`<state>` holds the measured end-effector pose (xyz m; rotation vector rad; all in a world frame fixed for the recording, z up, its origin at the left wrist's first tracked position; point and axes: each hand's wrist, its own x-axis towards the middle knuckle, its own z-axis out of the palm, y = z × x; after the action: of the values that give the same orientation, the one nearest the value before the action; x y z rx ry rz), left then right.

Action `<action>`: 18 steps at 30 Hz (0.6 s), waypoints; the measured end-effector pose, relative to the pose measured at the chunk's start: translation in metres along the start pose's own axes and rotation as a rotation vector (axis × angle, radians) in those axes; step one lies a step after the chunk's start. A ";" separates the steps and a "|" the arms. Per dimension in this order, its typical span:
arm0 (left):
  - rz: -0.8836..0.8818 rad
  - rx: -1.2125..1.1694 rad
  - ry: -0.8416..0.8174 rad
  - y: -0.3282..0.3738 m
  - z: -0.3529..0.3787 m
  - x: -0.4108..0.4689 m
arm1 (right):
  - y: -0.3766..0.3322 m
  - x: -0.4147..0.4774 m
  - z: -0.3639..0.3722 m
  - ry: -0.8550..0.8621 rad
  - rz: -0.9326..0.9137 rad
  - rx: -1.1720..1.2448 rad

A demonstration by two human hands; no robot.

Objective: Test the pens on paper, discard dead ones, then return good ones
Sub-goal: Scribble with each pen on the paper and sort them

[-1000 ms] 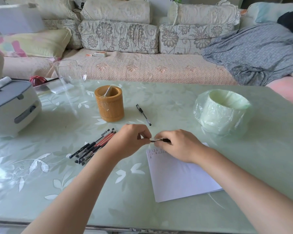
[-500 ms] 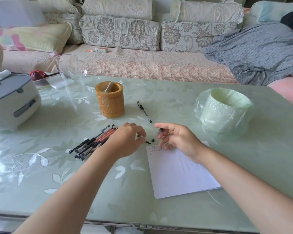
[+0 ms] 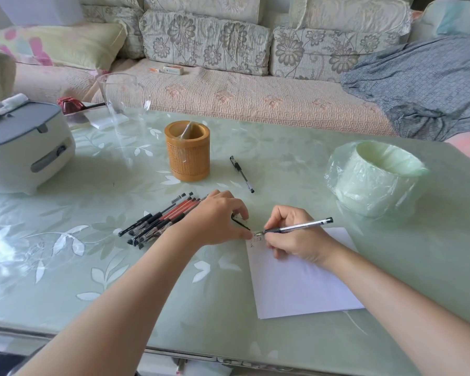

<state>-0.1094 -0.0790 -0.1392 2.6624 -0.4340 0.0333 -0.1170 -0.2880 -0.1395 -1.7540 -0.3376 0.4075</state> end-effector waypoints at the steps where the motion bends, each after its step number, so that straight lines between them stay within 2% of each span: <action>1: 0.005 0.002 -0.002 0.000 0.000 0.000 | 0.001 0.000 0.001 0.007 0.000 -0.038; 8: 0.014 -0.037 -0.011 0.002 0.002 0.002 | 0.005 0.003 0.006 -0.034 -0.068 -0.119; 18: 0.002 -0.037 -0.018 0.006 0.002 0.002 | 0.006 0.001 0.004 0.005 -0.104 -0.219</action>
<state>-0.1091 -0.0856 -0.1384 2.6273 -0.4394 0.0017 -0.1184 -0.2853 -0.1458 -1.9404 -0.4818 0.2998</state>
